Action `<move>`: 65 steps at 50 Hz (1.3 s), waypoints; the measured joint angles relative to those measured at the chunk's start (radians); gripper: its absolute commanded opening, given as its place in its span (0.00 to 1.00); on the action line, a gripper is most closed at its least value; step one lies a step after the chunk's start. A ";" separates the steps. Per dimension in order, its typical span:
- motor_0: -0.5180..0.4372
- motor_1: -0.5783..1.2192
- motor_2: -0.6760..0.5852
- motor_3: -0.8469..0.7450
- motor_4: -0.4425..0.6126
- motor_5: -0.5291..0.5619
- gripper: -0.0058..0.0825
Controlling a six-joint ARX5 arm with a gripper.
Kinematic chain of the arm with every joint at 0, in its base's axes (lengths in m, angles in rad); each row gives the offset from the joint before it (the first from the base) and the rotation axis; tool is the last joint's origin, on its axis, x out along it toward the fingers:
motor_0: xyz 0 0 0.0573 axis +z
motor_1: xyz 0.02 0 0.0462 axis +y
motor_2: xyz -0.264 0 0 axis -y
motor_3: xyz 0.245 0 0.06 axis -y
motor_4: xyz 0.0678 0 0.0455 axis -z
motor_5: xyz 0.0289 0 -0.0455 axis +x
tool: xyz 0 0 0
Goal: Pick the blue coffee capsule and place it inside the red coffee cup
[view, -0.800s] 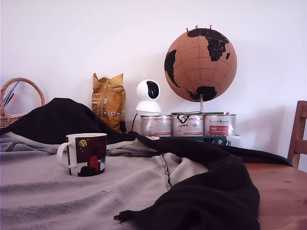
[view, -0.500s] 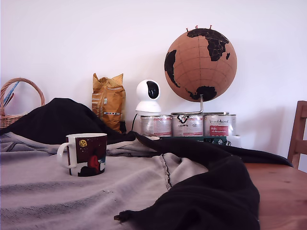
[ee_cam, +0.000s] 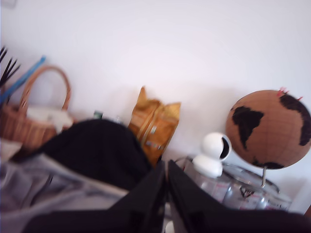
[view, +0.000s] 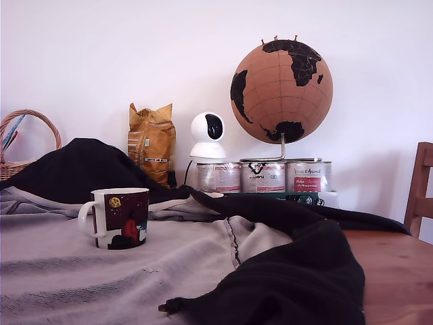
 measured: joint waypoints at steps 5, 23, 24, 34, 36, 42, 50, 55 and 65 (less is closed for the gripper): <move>0.000 0.060 0.028 -0.084 -0.024 -0.001 0.06; 0.000 0.267 0.036 -0.181 -0.129 0.001 0.31; 0.000 0.277 0.036 -0.183 -0.137 0.004 0.37; 0.000 0.364 0.036 -0.186 -0.165 0.089 0.84; 0.000 0.385 0.036 -0.186 -0.167 0.111 0.84; 0.000 0.473 0.036 -0.181 -0.193 0.176 0.84; 0.000 0.594 0.036 -0.118 -0.252 0.202 0.84; 0.000 0.653 0.036 -0.053 -0.269 0.234 0.84; 0.013 0.791 0.040 0.036 -0.270 0.280 0.84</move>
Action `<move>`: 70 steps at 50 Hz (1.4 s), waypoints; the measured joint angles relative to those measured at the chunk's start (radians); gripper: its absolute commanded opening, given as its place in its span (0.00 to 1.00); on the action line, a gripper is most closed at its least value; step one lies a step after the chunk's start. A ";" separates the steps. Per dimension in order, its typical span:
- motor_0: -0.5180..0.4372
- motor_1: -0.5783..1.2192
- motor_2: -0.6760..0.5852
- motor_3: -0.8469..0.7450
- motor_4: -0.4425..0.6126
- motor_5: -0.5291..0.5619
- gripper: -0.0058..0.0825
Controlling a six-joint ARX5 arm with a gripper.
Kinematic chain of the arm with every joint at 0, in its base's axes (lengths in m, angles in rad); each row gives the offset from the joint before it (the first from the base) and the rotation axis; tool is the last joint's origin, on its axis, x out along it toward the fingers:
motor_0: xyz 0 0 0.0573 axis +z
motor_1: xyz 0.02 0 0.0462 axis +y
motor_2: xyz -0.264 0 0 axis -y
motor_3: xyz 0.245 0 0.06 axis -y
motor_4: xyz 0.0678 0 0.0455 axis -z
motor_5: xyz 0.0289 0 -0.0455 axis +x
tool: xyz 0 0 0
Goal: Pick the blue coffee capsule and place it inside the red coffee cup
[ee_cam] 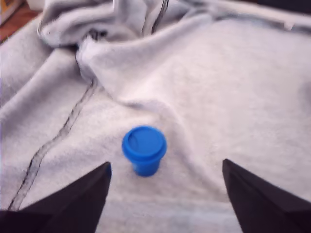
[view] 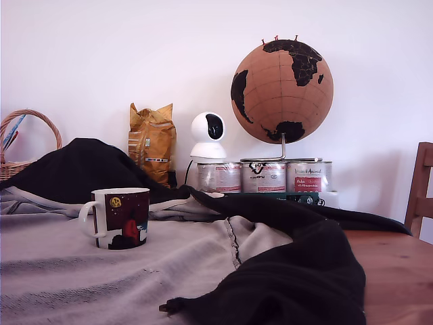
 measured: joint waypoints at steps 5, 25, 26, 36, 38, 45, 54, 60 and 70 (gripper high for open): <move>0.043 0.074 0.000 0.048 0.003 0.010 0.84; 0.184 0.314 0.000 0.304 0.170 0.014 0.80; 0.189 0.329 0.000 0.315 0.175 0.018 0.80; 0.230 0.452 0.008 0.415 0.223 0.035 0.80; 0.235 0.476 0.018 0.423 0.235 0.036 0.80; 0.245 0.568 0.082 0.424 0.260 0.061 0.80; 0.256 0.682 0.152 0.429 0.306 0.069 0.78; 0.256 0.722 0.166 0.425 0.327 0.074 0.64; 0.257 0.721 0.168 0.422 0.370 0.073 0.29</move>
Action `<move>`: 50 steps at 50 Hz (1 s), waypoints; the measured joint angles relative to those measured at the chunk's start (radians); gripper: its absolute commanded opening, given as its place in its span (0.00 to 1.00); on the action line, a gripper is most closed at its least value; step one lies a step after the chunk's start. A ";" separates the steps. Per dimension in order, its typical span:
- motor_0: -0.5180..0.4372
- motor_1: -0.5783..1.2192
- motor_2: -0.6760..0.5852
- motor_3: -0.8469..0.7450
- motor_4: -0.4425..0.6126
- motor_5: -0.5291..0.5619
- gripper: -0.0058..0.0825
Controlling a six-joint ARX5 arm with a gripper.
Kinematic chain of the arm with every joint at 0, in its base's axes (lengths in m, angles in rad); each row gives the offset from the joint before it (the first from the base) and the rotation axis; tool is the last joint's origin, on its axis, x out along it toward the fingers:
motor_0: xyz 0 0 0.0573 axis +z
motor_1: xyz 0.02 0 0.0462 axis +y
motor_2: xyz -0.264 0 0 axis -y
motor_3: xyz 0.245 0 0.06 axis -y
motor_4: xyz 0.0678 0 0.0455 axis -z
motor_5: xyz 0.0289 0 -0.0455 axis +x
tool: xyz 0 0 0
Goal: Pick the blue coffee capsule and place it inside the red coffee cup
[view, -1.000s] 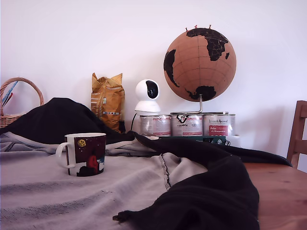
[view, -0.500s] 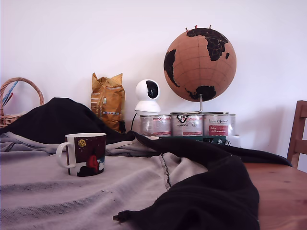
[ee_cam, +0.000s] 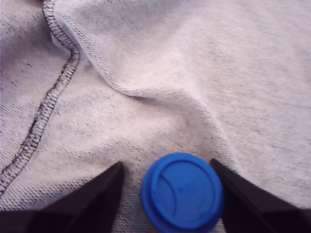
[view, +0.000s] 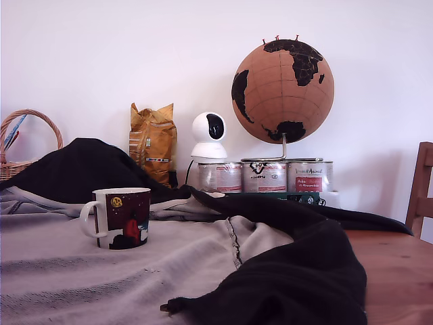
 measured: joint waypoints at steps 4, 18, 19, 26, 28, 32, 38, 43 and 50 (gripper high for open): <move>0.000 0.000 0.000 0.004 0.029 0.000 0.27; 0.000 -0.086 0.000 0.017 0.085 -0.040 0.27; 0.000 -0.103 0.000 0.023 0.092 -0.048 0.27; -0.003 -0.198 0.000 0.079 0.150 -0.121 0.27; -0.008 -0.218 0.000 0.095 0.162 -0.141 0.27; -0.030 -0.242 0.003 0.118 0.183 -0.171 0.27; -0.089 -0.244 0.039 0.113 0.187 -0.196 0.27; -0.157 -0.244 0.088 0.114 0.181 -0.196 0.27; -0.243 -0.244 0.149 0.113 0.142 -0.196 0.27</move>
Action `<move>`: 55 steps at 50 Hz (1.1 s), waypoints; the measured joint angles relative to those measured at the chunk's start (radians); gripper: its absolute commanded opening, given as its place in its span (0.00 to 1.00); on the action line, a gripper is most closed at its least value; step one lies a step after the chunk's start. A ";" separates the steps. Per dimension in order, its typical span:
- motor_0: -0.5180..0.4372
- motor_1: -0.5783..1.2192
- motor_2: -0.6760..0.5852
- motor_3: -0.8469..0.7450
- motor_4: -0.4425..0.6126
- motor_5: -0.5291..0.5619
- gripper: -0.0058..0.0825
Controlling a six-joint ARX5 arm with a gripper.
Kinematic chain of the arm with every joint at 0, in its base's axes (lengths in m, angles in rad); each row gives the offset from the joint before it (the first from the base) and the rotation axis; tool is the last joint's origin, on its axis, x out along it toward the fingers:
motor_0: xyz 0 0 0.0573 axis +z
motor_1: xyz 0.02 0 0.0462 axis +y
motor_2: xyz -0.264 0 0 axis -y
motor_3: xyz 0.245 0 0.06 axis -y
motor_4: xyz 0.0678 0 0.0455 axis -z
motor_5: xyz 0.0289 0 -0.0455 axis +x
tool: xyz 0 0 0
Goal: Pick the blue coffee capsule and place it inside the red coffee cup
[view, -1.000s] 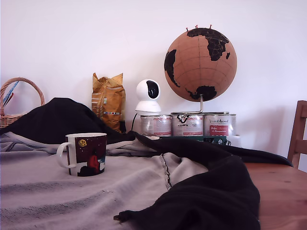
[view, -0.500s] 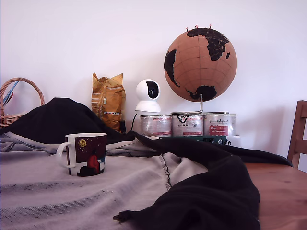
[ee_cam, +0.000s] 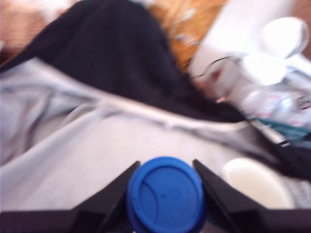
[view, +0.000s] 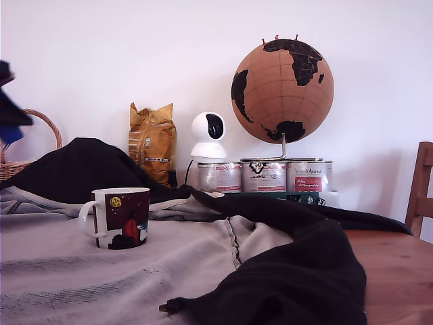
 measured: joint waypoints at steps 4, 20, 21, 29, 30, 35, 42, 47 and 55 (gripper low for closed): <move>-0.037 0.001 0.026 -0.001 -0.019 0.000 0.27; -0.134 0.170 0.170 -0.013 -0.032 0.000 0.27; -0.141 0.185 0.179 -0.016 -0.032 0.000 0.27; -0.194 0.285 0.240 -0.025 -0.031 0.001 0.27; -0.200 0.295 0.248 -0.028 -0.031 0.001 0.27; -0.237 0.339 0.280 -0.045 -0.032 0.001 0.27; -0.284 0.389 0.297 -0.052 -0.039 0.027 0.27; -0.300 0.415 0.297 -0.055 -0.043 0.033 0.27; -0.302 0.427 0.297 -0.062 -0.060 0.042 0.34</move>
